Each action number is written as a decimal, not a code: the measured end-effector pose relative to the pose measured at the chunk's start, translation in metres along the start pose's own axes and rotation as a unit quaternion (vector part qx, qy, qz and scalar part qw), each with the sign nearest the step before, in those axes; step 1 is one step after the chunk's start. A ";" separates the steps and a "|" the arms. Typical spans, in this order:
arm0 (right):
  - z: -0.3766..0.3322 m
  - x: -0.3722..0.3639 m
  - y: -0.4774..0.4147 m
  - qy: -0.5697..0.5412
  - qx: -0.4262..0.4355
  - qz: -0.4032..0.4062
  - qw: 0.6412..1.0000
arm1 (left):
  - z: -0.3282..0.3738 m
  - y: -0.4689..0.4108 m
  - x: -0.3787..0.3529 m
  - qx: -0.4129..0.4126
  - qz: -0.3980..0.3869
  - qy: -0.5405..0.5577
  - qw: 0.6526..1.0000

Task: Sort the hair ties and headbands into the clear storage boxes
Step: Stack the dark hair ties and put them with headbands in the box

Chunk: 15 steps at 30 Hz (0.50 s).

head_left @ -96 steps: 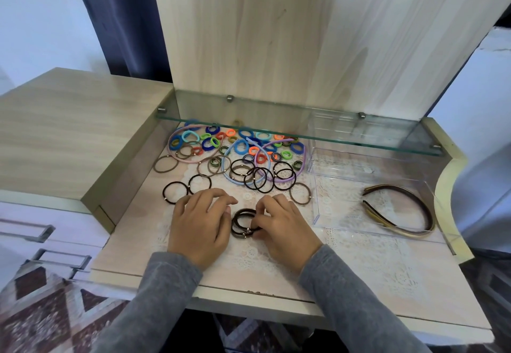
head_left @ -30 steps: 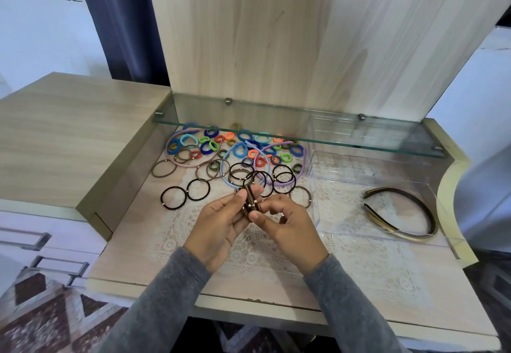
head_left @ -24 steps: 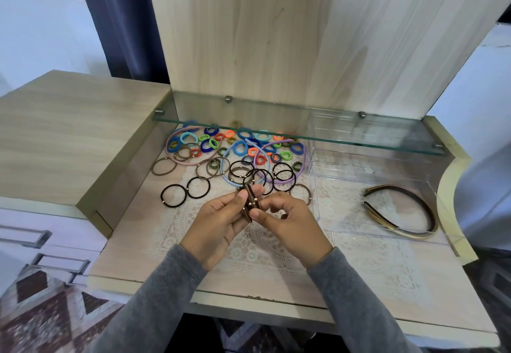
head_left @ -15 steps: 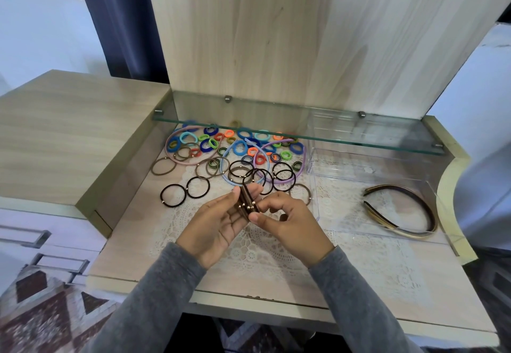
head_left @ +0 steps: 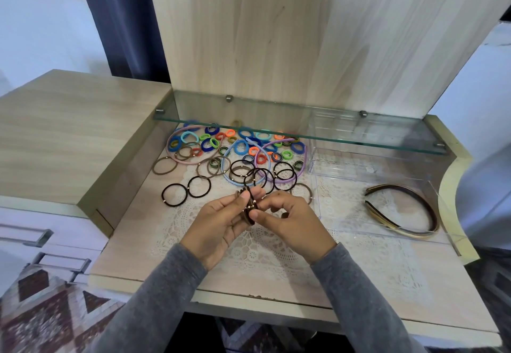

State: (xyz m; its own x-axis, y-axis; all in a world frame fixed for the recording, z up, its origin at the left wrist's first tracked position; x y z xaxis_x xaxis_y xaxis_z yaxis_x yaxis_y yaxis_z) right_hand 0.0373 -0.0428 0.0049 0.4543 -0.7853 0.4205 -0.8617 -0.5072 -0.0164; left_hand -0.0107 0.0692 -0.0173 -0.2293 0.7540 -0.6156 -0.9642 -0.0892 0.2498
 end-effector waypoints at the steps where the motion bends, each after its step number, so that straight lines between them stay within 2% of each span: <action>1: -0.001 -0.001 0.000 -0.001 -0.003 -0.004 1.000 | 0.000 0.000 0.000 -0.001 0.001 0.000 1.000; 15: 0.005 0.001 0.003 -0.032 0.005 0.014 0.999 | 0.002 0.000 0.003 -0.008 0.019 0.029 0.999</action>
State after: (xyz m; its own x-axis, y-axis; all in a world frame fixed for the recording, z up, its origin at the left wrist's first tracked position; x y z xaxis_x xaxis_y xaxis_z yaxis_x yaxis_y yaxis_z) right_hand 0.0362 -0.0474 0.0004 0.4435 -0.8204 0.3611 -0.8721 -0.4879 -0.0374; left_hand -0.0110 0.0729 -0.0176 -0.2734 0.7110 -0.6478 -0.9562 -0.1281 0.2630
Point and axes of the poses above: each hand's wrist, its own y-axis away from the middle knuckle, its own x-axis out of the back of the hand, z = x × y, the point moved 7 cm from there along -y, towards the middle knuckle, and after that the axes turned 6 degrees about y, right-handed, at the moved point
